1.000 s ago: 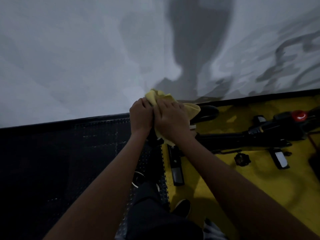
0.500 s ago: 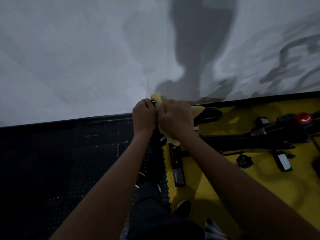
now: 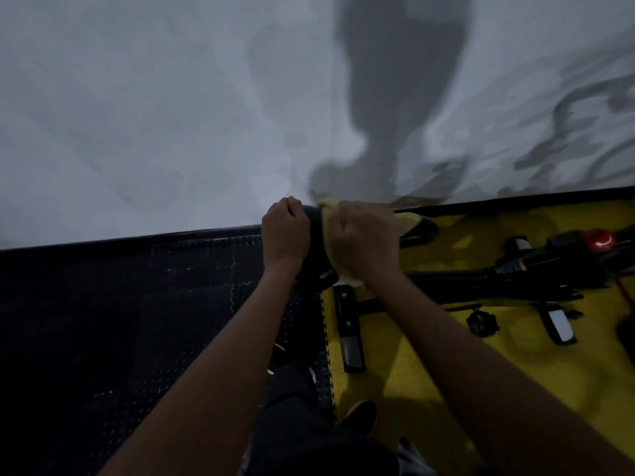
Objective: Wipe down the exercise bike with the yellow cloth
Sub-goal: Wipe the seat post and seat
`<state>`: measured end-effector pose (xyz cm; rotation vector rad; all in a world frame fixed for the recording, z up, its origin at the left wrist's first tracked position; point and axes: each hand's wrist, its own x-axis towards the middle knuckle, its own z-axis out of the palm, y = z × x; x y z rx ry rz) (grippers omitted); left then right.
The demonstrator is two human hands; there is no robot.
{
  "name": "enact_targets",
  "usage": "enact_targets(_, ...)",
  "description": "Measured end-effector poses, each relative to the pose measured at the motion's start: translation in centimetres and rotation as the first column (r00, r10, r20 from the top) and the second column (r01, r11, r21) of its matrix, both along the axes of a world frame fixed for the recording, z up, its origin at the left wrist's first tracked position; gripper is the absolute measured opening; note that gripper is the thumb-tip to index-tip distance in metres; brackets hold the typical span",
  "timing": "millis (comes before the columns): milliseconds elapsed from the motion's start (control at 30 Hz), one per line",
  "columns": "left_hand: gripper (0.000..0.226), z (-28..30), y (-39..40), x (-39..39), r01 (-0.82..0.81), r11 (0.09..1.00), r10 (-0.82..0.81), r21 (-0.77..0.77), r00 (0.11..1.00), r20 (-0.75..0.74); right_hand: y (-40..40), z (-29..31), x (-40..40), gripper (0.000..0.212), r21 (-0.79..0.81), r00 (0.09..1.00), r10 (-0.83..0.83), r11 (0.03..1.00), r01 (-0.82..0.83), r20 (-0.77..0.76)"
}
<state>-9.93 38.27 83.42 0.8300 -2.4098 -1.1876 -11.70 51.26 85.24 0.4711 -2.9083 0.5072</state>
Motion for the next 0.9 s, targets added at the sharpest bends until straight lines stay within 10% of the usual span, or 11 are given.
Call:
enact_targets(200,0.036,0.0,0.0,0.0,-0.013,1.000,0.013,0.006,1.000,0.006,5.1,-1.3,-0.5,0.036,0.046,0.940,0.331,0.944,-0.328,-0.081)
enact_targets(400,0.040,0.2,0.3,0.0,-0.002,1.000,0.002,0.017,1.000,-0.006,5.1,0.4,-4.8,0.054,0.184,0.989,-0.107,0.979,0.087,0.102)
enact_targets(733,0.035,-0.4,0.0,-0.1,-0.014,1.000,0.014,0.001,1.000,0.015,5.2,-1.2,-1.4,0.045,0.095,0.936,0.349,0.934,-0.343,-0.052)
enact_targets(900,0.040,-0.1,0.2,-0.1,-0.004,1.000,0.005,0.027,1.000,-0.022,5.4,0.4,-4.8,0.053,0.198,0.993,0.035,0.979,-0.056,0.109)
